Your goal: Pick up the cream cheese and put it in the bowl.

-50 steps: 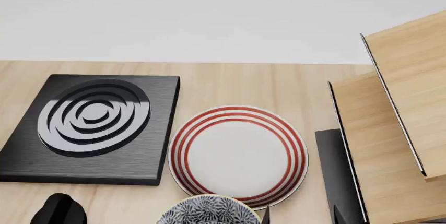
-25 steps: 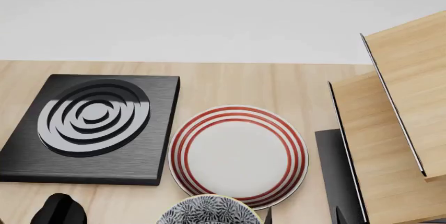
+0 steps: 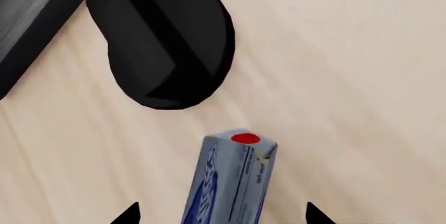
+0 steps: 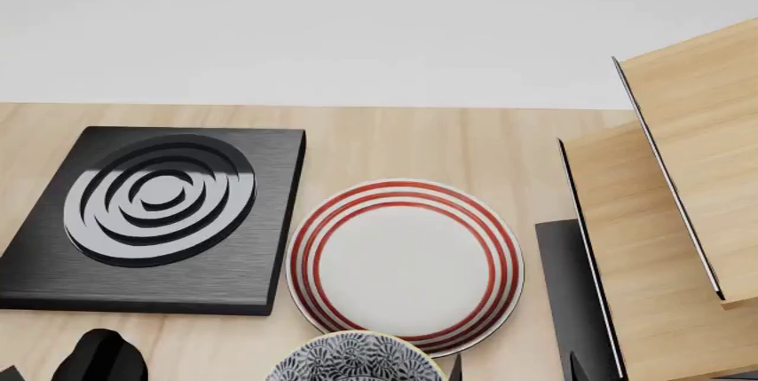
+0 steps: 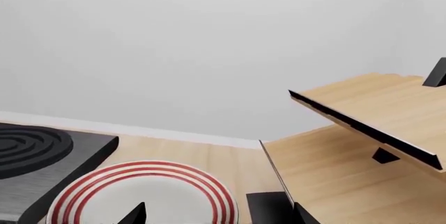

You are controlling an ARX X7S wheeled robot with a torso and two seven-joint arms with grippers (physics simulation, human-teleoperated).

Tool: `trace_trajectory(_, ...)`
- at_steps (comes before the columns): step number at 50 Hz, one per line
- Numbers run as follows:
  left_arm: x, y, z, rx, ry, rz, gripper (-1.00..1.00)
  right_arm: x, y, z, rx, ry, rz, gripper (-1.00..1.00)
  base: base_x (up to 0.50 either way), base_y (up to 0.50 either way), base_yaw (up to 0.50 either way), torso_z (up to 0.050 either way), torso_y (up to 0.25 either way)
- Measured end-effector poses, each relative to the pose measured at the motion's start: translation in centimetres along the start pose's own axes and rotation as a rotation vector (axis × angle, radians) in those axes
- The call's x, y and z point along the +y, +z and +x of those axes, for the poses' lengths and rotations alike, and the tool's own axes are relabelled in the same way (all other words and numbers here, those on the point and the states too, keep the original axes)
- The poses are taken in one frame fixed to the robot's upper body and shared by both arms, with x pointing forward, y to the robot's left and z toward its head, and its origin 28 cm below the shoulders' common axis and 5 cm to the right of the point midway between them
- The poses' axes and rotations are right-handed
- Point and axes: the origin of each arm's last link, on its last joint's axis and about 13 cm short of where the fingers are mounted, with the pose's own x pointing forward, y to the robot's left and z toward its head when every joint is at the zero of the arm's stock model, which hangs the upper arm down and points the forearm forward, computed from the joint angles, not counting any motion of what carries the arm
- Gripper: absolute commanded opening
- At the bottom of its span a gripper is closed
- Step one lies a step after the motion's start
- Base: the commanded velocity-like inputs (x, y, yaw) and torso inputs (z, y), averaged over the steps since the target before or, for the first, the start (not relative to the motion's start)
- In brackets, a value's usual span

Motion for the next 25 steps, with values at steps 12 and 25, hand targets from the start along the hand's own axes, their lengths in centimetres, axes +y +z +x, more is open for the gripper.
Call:
trace_trajectory(12, 0.3, 0.1, -0.2, 0.005, 0.028, 0.017, -1.00, 0.0, -0.1, 0.0, 0.004, 0.002, -0.002, 1.00, 0.00, 0.00, 0.00, 0.000, 0.000)
trace_trajectory(25, 0.2, 0.9, -1.2, -0.061, 0.062, -0.001, -1.00, 0.0, 0.0, 0.0, 0.000, -0.001, -0.005, 1.00, 0.00, 0.00, 0.00, 0.000, 0.000)
